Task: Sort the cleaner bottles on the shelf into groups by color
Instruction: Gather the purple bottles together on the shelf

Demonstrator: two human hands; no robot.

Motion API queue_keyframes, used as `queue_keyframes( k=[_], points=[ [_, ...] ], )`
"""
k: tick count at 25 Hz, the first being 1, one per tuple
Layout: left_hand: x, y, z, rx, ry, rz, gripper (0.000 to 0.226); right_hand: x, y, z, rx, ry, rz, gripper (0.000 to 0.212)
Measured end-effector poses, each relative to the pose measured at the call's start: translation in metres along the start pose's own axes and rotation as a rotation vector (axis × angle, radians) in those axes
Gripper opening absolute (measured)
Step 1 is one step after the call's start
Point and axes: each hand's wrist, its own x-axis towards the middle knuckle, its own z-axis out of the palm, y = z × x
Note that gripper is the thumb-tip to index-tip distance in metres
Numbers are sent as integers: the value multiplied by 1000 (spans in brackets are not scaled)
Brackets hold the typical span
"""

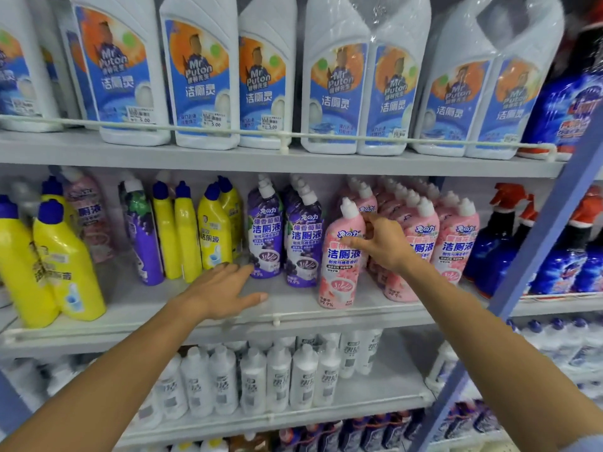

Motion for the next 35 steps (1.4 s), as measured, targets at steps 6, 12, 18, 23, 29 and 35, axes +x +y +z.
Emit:
queue_keyframes(
  k=[6,12,18,23,29,35],
  points=[
    [8,-15,5,16,21,38,108,-14,22,4,9,163,120,47],
    [13,-29,14,-1,70,92,102,-42,36,74,20,295,402,53],
    [4,-22,24,0,112,90,90,-54,44,104,22,329,448,50],
    [-6,-24,26,-9,122,59,110,-38,52,108,36,362,482,53],
    [-18,-33,30,-17,136,-4,103,-15,60,105,24,362,510,52],
    [-24,-29,24,9,101,-59,92,-9,70,106,33,357,466,54]
  ],
)
